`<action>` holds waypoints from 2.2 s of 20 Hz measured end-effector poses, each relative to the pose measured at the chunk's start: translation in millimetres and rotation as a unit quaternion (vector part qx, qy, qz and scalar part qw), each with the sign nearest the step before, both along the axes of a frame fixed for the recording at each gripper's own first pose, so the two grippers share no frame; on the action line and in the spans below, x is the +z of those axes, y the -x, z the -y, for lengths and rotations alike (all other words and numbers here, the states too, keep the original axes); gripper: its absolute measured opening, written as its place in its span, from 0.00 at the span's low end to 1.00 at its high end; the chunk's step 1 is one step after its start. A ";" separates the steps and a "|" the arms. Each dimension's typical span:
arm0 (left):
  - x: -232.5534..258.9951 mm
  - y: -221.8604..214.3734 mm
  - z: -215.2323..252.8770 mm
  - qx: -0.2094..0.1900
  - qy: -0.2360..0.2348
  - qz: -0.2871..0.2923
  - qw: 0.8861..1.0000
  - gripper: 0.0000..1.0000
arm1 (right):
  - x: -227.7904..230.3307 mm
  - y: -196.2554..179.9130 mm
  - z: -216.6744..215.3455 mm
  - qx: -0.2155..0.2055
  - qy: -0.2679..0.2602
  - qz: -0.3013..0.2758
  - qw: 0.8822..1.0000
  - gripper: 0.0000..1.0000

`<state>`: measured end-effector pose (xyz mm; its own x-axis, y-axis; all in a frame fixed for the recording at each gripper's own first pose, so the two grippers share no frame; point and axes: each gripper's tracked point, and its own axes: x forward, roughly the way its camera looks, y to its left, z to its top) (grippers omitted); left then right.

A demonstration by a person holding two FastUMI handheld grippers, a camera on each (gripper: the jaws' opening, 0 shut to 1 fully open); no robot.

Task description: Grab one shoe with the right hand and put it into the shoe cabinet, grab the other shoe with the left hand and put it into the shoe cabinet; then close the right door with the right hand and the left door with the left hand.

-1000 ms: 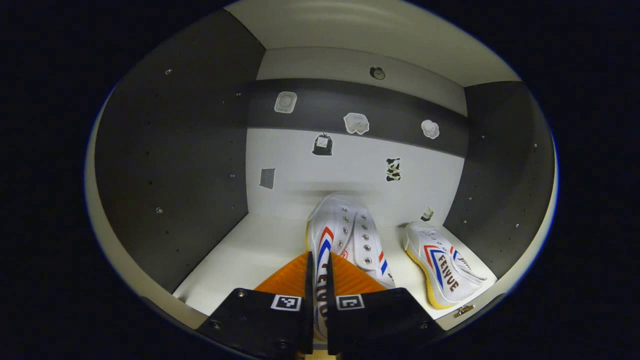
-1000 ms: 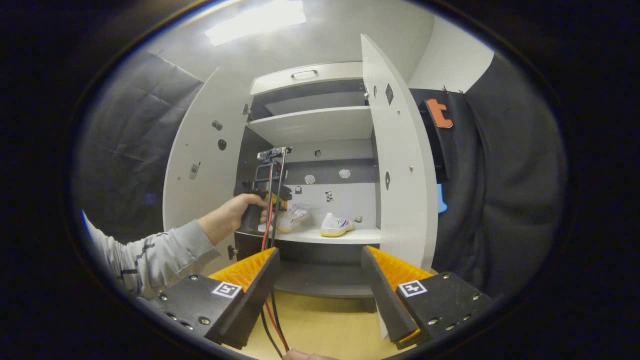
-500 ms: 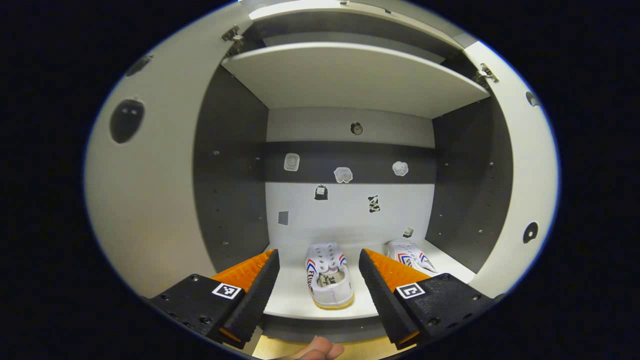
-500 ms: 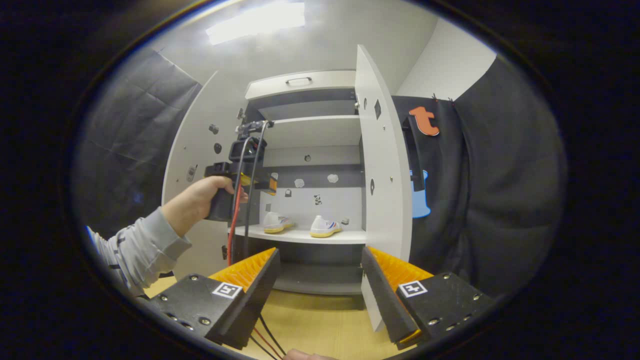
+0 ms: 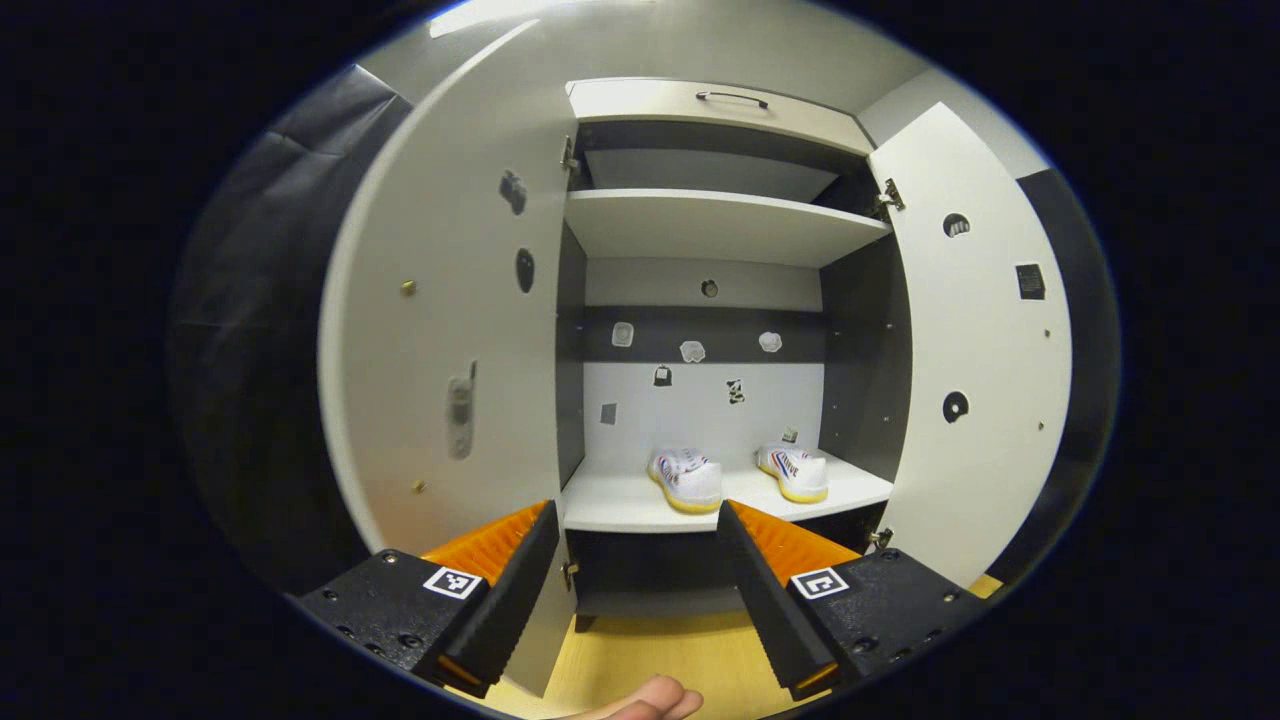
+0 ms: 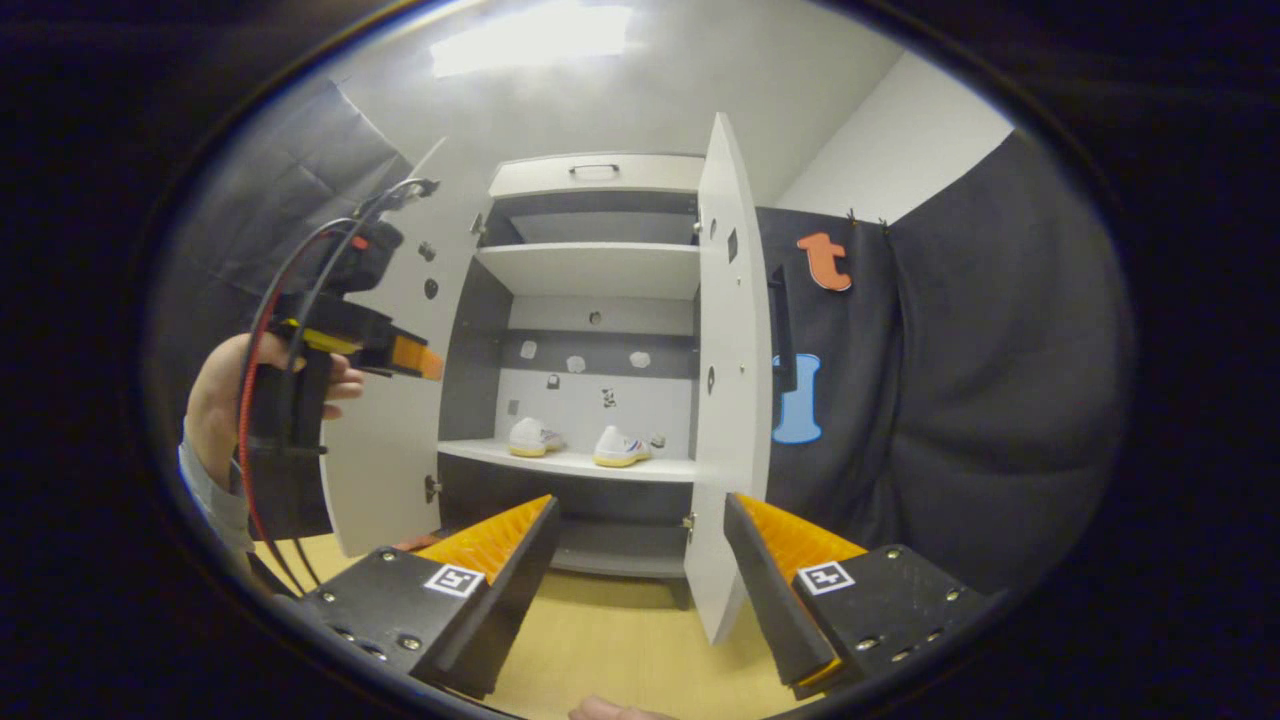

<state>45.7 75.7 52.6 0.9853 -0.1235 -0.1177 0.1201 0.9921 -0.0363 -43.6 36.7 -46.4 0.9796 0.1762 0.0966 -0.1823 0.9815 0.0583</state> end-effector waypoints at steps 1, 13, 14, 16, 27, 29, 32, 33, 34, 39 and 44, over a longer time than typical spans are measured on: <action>-4.7 14.5 -4.2 -0.005 0.000 0.001 1.000 0.96 | -0.4 2.6 6.6 -0.004 0.002 0.000 1.000 0.98; -44.6 115.2 -50.2 -0.041 0.022 0.012 0.999 0.96 | 42.9 -85.4 175.7 -0.063 0.009 -0.065 0.996 0.98; -44.7 119.9 -51.5 -0.045 0.023 0.014 0.999 0.96 | 48.1 -96.8 187.0 -0.061 0.016 -0.066 0.996 0.98; -47.6 127.9 -54.4 -0.052 0.016 0.014 0.998 0.97 | 59.7 -121.2 200.1 -0.049 0.028 -0.063 0.996 0.98; -51.5 133.8 -87.0 -0.029 0.006 0.017 0.999 0.96 | 84.1 -223.8 201.5 -0.025 -0.002 -0.092 0.995 0.98; -51.5 132.4 -94.9 -0.022 0.004 0.016 1.000 0.96 | 81.2 -225.6 177.2 0.004 -0.004 -0.101 0.995 0.98; -49.6 133.2 -108.5 -0.012 0.007 0.020 1.000 0.96 | 83.8 -222.5 159.7 0.008 0.012 -0.093 0.996 0.98; -49.5 134.0 -113.1 -0.008 0.009 0.021 1.000 0.96 | 87.8 -223.5 158.6 0.002 0.011 -0.086 0.996 0.91; -47.9 133.2 -117.1 -0.006 0.012 0.023 1.000 0.96 | 86.0 -222.9 156.8 0.002 0.005 -0.091 0.996 0.91; -38.1 132.7 -148.6 0.016 0.043 0.033 0.998 0.96 | 83.3 -220.8 153.7 -0.007 -0.010 -0.099 0.995 0.93; -37.7 131.7 -172.8 0.041 0.057 0.034 0.997 0.96 | 85.7 -213.7 123.0 0.016 -0.010 -0.099 0.995 0.91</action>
<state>-86.0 248.5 14.9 0.9979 -0.0502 -0.0410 0.0438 0.9887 -0.1437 170.1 -86.3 39.3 0.9738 0.2073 -0.0936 -0.1961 0.9737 0.1164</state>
